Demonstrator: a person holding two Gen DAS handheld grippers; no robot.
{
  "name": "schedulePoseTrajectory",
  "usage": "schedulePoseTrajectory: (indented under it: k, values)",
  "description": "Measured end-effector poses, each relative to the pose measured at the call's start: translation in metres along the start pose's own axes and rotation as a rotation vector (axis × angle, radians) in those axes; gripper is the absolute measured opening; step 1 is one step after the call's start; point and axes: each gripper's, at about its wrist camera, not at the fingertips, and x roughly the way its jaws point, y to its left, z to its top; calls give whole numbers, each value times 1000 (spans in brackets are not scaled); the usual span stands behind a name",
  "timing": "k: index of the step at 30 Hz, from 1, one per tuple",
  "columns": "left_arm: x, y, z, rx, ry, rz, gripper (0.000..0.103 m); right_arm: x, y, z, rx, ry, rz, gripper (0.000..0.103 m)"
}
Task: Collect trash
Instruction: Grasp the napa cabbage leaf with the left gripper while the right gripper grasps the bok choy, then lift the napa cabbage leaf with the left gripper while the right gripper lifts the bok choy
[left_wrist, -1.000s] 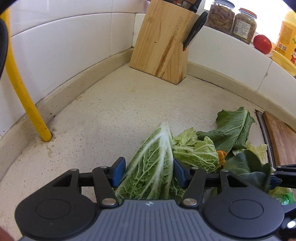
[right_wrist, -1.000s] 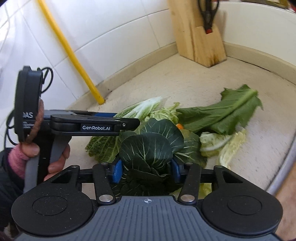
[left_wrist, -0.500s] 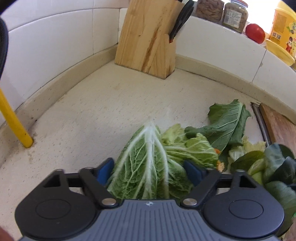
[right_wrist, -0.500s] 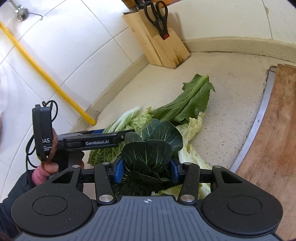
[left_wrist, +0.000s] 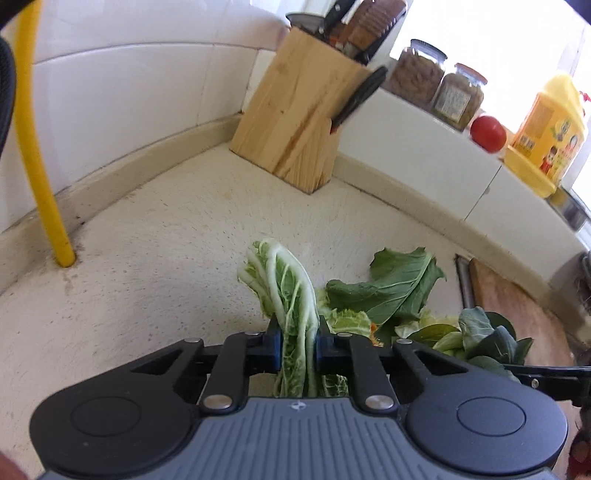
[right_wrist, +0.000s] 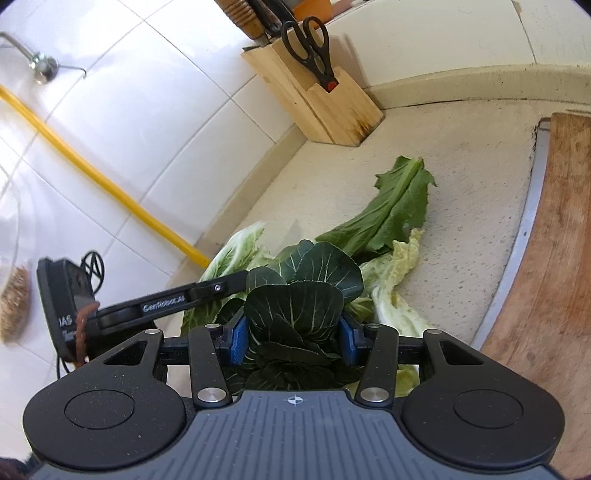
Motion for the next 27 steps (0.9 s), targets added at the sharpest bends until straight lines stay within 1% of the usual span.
schedulePoseTrajectory:
  k: [5,12,15,27]
  values:
    - [-19,3,-5,-9,-23,15,14,-2,5,1,10,-9,29,54]
    - [-36,4,-13,6,-39,54,14,-3,11,-1,26,-14,68,53]
    - [-43,3,-16,12,-47,59,14,-3,13,-1,36,-16,97,53]
    - [-66,-6,-19,42,-97,80,14,-12,25,0,34,-48,121,53]
